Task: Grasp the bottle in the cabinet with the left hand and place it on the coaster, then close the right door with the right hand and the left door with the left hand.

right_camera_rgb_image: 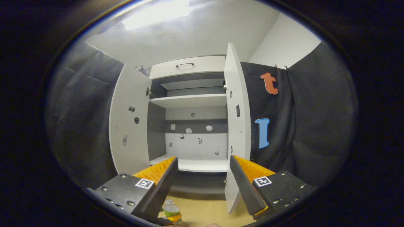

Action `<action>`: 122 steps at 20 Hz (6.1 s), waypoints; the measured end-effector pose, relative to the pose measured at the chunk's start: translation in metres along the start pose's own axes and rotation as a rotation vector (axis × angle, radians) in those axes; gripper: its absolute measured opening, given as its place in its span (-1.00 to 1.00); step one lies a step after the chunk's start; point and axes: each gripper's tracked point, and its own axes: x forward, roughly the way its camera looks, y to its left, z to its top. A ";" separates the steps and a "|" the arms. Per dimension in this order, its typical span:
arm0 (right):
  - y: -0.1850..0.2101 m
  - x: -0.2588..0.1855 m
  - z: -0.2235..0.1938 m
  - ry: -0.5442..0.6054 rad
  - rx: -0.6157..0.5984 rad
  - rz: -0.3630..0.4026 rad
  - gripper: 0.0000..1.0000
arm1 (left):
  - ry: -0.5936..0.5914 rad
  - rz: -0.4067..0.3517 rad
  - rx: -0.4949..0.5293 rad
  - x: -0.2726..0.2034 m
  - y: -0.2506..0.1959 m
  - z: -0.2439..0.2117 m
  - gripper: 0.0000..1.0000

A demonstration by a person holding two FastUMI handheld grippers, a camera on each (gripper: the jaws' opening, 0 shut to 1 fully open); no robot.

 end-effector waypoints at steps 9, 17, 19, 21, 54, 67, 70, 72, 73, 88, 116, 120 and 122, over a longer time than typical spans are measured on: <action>0.002 0.029 -0.055 0.102 0.064 0.025 0.98 | 0.031 -0.120 0.090 0.013 -0.016 -0.050 0.58; -0.002 0.047 -0.053 0.102 0.046 0.025 0.98 | 0.076 -0.137 0.097 0.015 -0.006 -0.066 0.63; 0.000 0.044 -0.056 0.112 0.039 0.034 0.98 | 0.080 -0.140 0.108 0.015 -0.005 -0.064 0.64; -0.002 0.041 -0.057 0.120 0.021 0.027 0.99 | 0.090 -0.135 0.107 0.013 -0.002 -0.064 0.64; -0.185 -0.038 0.020 -0.039 -0.044 -0.202 0.98 | -0.165 -0.061 0.072 -0.080 -0.017 0.229 0.70; -0.267 0.055 0.025 0.025 -0.099 -0.184 0.98 | -0.218 0.142 0.112 -0.108 0.034 0.274 0.93; -0.256 0.073 0.018 0.055 -0.109 -0.145 0.98 | -0.204 0.159 0.100 -0.118 0.045 0.276 0.94; -0.239 0.087 0.016 0.062 -0.094 -0.126 0.98 | -0.192 0.150 0.124 -0.127 0.050 0.279 0.94; -0.230 0.093 0.017 0.058 -0.091 -0.113 0.98 | -0.198 0.167 0.146 -0.132 0.059 0.283 0.94; -0.151 0.121 0.016 0.049 -0.063 -0.083 0.70 | -0.225 0.205 0.082 -0.153 0.076 0.286 0.94; -0.019 0.148 -0.017 0.058 -0.035 0.115 0.87 | -0.235 0.545 -0.013 -0.251 0.207 0.251 0.96; -0.023 0.129 -0.022 0.063 -0.026 0.104 0.82 | -0.241 0.614 -0.016 -0.260 0.250 0.254 0.96; -0.020 0.119 -0.024 0.066 -0.018 0.115 0.87 | -0.252 0.638 -0.039 -0.261 0.271 0.262 0.93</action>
